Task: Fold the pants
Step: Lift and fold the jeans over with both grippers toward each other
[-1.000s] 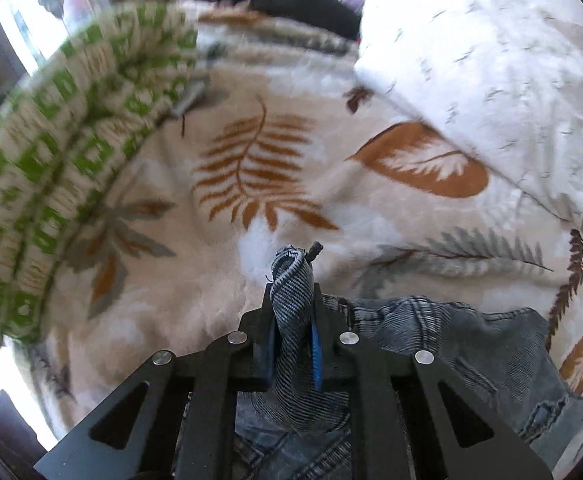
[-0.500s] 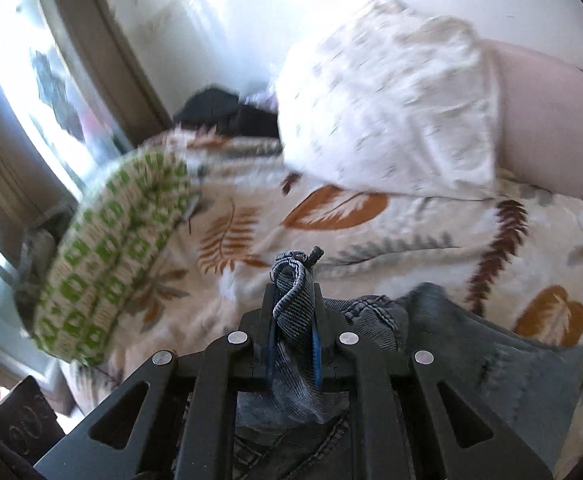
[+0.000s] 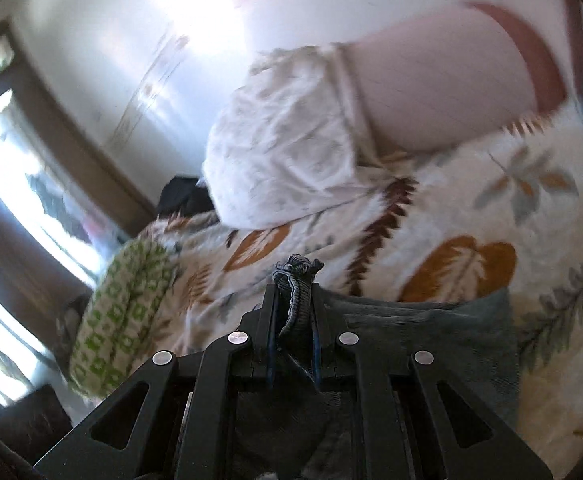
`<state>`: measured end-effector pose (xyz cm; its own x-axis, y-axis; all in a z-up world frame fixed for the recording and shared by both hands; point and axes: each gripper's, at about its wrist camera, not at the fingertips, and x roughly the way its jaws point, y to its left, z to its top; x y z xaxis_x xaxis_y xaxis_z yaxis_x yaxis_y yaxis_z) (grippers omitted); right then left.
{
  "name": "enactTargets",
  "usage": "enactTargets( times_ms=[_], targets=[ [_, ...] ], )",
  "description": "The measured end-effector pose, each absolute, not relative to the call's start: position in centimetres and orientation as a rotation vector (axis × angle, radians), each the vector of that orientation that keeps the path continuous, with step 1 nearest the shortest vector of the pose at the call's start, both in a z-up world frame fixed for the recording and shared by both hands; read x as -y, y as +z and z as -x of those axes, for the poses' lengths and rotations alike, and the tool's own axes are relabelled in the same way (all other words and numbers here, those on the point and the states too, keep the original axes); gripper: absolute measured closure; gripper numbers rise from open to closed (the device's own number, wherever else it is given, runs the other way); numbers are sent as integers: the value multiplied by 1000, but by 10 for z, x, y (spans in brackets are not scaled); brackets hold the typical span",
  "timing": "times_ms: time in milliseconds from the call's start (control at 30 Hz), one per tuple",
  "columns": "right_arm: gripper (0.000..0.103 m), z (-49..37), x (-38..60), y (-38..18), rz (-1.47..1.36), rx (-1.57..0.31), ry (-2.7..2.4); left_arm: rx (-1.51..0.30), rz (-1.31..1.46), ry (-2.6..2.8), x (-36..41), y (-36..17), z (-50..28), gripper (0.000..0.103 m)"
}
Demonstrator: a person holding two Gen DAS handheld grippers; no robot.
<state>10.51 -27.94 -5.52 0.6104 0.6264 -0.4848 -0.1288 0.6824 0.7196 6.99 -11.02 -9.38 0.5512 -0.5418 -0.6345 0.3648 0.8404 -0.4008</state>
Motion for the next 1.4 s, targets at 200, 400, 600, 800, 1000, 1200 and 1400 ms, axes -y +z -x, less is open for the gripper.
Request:
enactTargets(
  times_ms=[200,400,600,800,1000,1200,1400],
  targets=[
    [91,-120,317,-90,-775,-834,441,-889,248,-608,146,-118,-76,85],
    [91,-125,341,-121,-793,-892,412,-966,251,-648,165,-146,-78,88],
    [91,-121,357,-149,-771,-957,380,-985,208,-723,187,-156,-65,89],
    [91,-113,372,-160,-736,-986,354,-996,94,-766,193,-130,-46,89],
    [91,-112,375,-160,-736,-980,319,-813,-88,-662,144,-57,-41,86],
    [91,-108,371,-145,-714,-922,300,-829,-106,-376,49,-78,-87,84],
    [84,-106,364,-149,-733,-936,268,-905,-259,-352,72,-131,-96,87]
  ],
)
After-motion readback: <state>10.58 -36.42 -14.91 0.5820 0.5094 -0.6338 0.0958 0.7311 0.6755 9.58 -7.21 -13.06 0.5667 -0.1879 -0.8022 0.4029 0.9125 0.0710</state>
